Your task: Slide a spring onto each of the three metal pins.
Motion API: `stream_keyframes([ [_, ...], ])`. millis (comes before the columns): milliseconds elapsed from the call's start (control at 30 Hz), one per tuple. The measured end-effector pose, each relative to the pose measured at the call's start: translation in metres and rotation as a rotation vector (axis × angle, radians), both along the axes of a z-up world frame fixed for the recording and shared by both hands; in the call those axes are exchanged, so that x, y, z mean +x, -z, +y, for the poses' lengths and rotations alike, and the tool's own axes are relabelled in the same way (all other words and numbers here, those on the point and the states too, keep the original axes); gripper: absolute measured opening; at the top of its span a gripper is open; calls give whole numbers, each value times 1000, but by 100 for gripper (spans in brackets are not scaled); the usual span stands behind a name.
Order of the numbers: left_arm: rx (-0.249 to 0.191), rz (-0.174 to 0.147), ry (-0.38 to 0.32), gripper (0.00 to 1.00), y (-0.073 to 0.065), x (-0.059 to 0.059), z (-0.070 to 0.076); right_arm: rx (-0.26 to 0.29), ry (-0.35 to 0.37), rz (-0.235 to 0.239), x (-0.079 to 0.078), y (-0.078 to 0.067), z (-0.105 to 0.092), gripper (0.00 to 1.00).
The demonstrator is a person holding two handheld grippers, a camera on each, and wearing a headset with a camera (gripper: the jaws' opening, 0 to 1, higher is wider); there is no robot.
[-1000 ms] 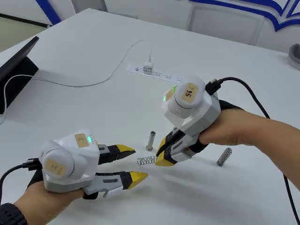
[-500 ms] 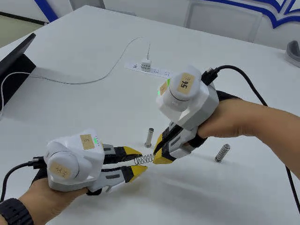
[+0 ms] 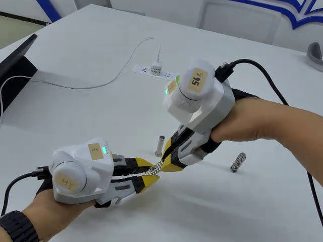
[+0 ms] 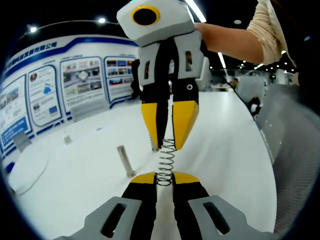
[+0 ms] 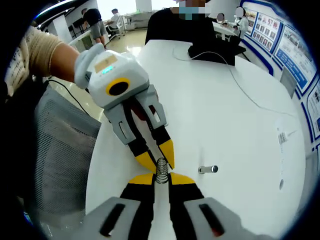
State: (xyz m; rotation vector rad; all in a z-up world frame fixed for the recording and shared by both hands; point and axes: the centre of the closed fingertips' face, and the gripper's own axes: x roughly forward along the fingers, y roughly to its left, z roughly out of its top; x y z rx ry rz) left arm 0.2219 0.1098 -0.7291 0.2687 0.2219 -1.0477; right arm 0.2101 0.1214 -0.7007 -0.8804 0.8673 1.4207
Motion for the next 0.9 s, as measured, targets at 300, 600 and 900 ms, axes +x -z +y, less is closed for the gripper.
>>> stream_keyframes([
  [300,-16,4,-4,11,-3,2,-2,15,-13,-23,-1,-7,8,11],
  [600,-30,13,-16,10,-4,2,-1,17,-34,-43,-1,-7,10,13],
  [900,-39,22,-17,11,-7,3,0,-6,-55,-72,2,0,12,15],
])
